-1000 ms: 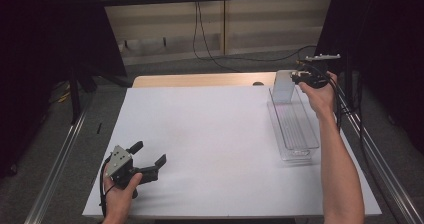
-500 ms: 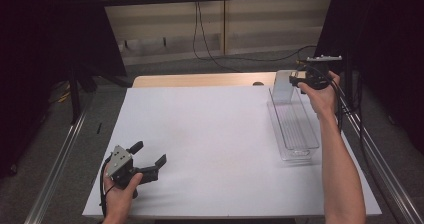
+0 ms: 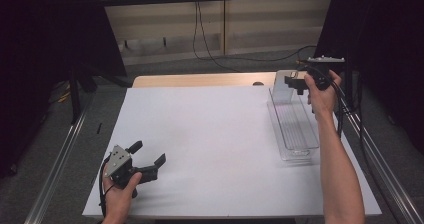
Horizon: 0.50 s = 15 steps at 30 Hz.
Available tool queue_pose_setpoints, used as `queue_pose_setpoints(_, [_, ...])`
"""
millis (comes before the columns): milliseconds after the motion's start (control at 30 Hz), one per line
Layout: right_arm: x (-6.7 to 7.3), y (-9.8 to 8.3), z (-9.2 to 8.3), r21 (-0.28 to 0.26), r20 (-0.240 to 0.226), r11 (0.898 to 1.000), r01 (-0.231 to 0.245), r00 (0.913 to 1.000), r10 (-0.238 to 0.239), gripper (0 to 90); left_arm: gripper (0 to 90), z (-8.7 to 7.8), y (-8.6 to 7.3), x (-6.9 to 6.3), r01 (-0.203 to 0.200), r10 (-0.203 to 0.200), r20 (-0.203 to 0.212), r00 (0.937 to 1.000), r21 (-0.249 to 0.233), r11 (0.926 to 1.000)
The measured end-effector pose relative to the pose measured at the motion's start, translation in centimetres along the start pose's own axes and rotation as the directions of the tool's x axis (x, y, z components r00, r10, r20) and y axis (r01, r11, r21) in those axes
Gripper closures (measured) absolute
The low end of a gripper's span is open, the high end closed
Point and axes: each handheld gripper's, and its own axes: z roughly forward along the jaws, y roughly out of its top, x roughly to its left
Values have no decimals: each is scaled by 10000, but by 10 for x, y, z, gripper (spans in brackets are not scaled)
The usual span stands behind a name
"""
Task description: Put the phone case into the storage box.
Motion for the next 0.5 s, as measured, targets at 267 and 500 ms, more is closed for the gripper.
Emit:
queue_pose_setpoints(267, [0,-7,-5,-363,109,9993,3,9999,1,27,42,2,0,-1,-36,36,32,10000,61,10000])
queue_pose_setpoints(500, [0,-12,-13,-1185,420,9926,250,9989,-201,27,42,0,0,-1,-22,22,-30,10000,-4,10000])
